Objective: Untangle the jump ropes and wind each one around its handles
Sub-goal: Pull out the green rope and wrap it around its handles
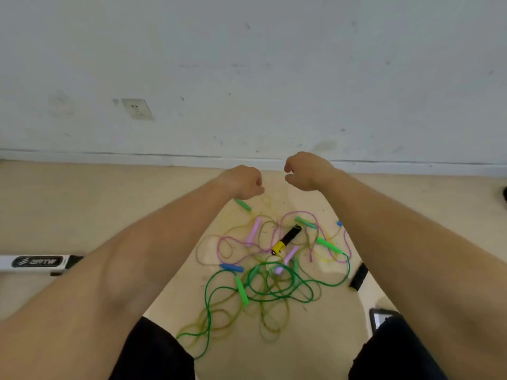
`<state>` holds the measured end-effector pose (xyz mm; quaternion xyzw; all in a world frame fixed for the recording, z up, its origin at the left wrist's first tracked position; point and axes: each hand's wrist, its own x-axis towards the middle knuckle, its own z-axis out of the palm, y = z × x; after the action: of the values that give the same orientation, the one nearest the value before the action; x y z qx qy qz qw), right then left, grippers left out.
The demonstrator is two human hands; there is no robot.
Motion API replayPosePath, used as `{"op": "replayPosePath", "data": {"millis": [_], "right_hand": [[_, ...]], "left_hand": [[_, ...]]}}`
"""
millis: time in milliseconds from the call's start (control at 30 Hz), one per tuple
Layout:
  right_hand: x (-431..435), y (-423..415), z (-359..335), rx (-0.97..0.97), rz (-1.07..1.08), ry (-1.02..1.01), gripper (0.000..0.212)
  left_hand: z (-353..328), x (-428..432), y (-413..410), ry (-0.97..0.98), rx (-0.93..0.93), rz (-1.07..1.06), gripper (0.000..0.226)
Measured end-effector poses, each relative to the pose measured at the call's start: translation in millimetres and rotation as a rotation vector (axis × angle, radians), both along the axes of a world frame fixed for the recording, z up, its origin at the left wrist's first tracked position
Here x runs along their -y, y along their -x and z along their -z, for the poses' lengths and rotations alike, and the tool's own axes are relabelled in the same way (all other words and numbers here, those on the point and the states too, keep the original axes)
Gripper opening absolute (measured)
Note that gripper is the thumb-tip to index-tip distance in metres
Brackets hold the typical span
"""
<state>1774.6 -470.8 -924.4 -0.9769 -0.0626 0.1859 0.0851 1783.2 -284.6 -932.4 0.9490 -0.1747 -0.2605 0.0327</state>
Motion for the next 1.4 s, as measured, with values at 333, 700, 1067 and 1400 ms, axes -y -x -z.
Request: {"op": "replayPosePath", "data": {"millis": [333, 700, 1067, 1400], "right_hand": [[25.7, 92.9, 61.6, -0.022, 0.04, 0.0, 0.04], [-7.4, 156.6, 92.1, -0.067, 0.068, -0.063, 0.035], [-68.4, 190.8, 238.7, -0.314, 0.136, -0.194, 0.026], [-70.7, 201.4, 359.0, -0.47, 0.223, -0.285, 0.028]], "left_hand": [[65.4, 4.8, 91.2, 0.01, -0.043, -0.004, 0.04], [100.5, -30.2, 174.5, 0.084, -0.057, -0.129, 0.033], [270.3, -62.1, 188.0, 0.198, -0.212, -0.515, 0.026], [392.5, -59.0, 202.5, 0.212, -0.154, -0.844, 0.061]]}}
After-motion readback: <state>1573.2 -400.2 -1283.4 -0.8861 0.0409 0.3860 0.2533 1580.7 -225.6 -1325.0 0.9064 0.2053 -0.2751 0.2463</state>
